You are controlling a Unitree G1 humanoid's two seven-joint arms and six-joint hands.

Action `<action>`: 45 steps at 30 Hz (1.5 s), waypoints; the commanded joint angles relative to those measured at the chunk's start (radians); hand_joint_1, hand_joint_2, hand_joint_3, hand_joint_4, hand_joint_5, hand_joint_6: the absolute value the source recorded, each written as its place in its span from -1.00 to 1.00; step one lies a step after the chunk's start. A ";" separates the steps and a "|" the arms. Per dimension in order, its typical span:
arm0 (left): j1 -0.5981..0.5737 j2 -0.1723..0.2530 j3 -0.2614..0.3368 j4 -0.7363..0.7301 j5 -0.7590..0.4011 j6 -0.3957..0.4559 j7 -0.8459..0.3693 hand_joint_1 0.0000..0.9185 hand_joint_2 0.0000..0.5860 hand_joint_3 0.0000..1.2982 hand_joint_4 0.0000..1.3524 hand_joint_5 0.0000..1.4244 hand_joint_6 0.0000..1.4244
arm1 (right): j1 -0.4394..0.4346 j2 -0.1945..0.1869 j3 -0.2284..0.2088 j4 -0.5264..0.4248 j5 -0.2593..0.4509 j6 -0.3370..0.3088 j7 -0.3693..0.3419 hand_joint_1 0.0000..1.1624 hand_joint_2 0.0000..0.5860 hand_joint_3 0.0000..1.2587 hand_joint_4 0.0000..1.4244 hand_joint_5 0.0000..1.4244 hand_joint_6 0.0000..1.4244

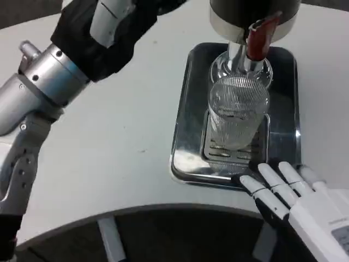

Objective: Grasp the cup under the faucet to collect the drink, then remove the cup.

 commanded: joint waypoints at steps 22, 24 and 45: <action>-0.109 -0.016 -0.022 0.052 0.100 0.127 -0.157 -1.00 -0.66 -0.89 -1.00 -0.87 -0.71 | -0.011 0.176 -0.036 -0.013 0.049 -0.007 -0.023 -0.16 0.48 -0.80 -0.97 -1.00 -0.98; -0.126 -0.025 -0.026 0.077 0.117 0.120 -0.160 -1.00 -0.66 -0.89 -1.00 -0.87 -0.71 | -0.013 0.176 -0.040 -0.013 0.054 -0.008 -0.023 -0.16 0.48 -0.80 -0.97 -1.00 -0.98; -0.213 -0.112 -0.067 0.220 0.229 0.056 -0.197 -1.00 -0.65 -0.89 -1.00 -0.87 -0.72 | -0.009 0.163 -0.084 -0.013 0.101 -0.013 -0.008 -0.16 0.48 -0.80 -0.97 -1.00 -0.98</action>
